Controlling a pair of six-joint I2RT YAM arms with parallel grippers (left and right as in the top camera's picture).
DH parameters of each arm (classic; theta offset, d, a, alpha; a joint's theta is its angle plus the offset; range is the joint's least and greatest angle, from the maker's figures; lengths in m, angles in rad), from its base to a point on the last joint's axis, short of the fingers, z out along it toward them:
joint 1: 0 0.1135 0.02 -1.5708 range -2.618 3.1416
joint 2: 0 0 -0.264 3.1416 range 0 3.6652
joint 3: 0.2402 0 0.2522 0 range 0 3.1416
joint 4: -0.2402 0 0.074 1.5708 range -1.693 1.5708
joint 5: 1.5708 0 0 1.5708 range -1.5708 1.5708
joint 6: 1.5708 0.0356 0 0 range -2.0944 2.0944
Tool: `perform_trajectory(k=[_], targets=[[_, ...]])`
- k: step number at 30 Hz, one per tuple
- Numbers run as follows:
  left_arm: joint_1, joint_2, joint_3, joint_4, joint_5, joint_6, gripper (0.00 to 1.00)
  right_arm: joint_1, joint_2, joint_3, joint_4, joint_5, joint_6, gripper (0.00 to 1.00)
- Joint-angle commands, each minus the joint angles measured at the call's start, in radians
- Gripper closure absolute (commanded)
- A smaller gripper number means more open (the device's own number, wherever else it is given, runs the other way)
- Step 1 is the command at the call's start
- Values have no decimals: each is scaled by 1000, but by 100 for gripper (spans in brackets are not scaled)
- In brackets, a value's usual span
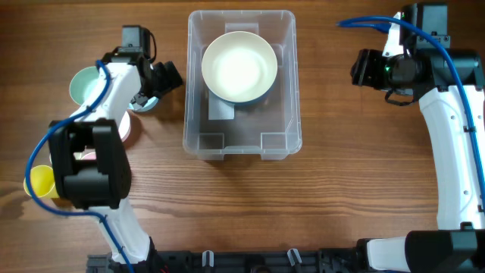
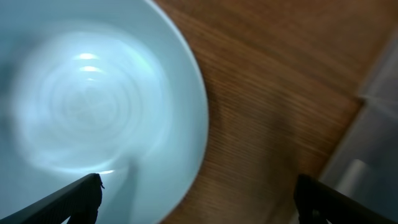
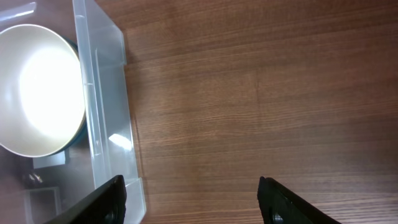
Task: Pack container
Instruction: 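Grasp the light blue bowl rim with the left gripper, then carry the light blue bowl into the bin's lower right and release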
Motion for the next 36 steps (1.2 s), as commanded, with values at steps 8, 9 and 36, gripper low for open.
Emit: perform_trajectory(k=[8, 9, 36], targets=[[-6, 53, 6, 37, -64, -9, 58, 2, 10, -8, -5, -15, -17, 34], [-6, 53, 6, 40, -64, -9, 66, 2, 10, -8, -5, -15, -17, 35], [-407, -347, 313, -246, -63, 132, 96, -2, 7, -8, -48, 56, 17, 41]])
